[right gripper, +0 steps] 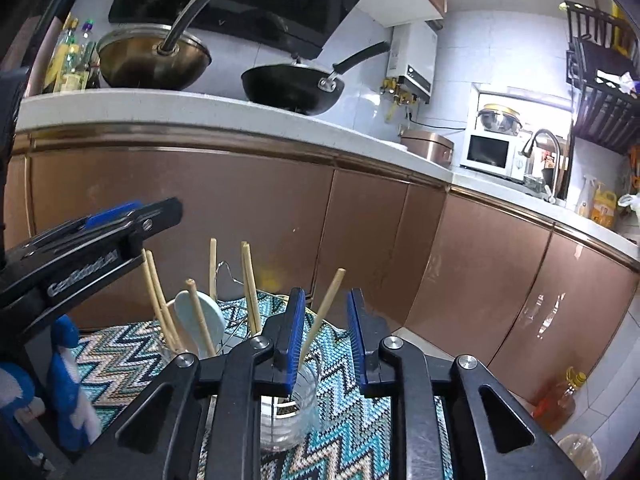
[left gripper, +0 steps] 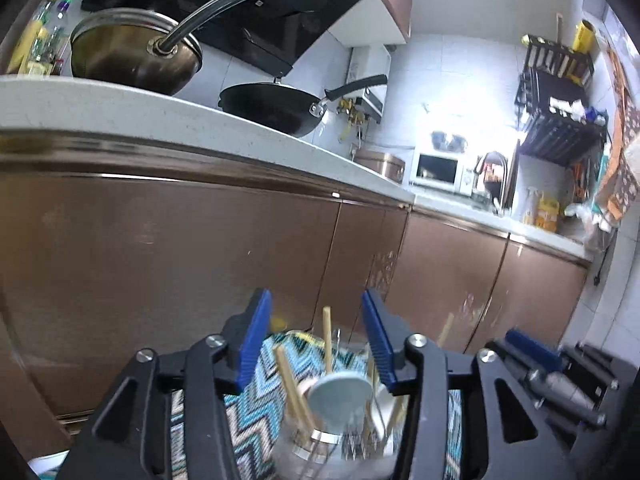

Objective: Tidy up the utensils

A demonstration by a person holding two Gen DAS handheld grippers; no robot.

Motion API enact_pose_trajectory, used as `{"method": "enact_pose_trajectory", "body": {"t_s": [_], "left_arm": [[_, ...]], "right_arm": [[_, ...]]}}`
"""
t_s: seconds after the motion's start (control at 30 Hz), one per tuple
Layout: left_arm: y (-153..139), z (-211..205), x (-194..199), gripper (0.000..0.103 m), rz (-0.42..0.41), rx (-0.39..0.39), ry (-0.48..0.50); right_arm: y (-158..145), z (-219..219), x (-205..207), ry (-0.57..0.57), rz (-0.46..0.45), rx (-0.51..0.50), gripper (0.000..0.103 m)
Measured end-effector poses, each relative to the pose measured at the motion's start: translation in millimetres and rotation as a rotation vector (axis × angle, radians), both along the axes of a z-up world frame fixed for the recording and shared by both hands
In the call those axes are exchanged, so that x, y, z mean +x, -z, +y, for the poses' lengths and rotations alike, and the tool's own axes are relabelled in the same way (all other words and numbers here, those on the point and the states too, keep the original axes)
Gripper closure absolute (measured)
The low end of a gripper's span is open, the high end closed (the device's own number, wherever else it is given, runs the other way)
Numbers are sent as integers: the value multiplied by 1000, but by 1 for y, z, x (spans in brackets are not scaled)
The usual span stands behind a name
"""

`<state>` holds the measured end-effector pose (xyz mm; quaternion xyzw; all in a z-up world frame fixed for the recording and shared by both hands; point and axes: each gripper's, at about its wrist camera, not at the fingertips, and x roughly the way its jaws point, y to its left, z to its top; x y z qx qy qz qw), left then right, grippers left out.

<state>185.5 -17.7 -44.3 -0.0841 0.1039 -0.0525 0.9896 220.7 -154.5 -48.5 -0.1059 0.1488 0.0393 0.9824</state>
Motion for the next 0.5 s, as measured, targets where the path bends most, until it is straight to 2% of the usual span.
{"method": "enact_pose_trajectory", "body": {"t_s": [0.23,0.43,0.5], "left_arm": [[-10,-2,-54,48,92,113,-7],[-26,6,-93,41,82,130,-45],[-31,10,-105,40,77,129,-72]], "right_arm": [[-21,-11,-42,16,31,66,67],[-36,-16,-80,54,44,105,53],[-39,-17,-89,65,43,111,52]]}}
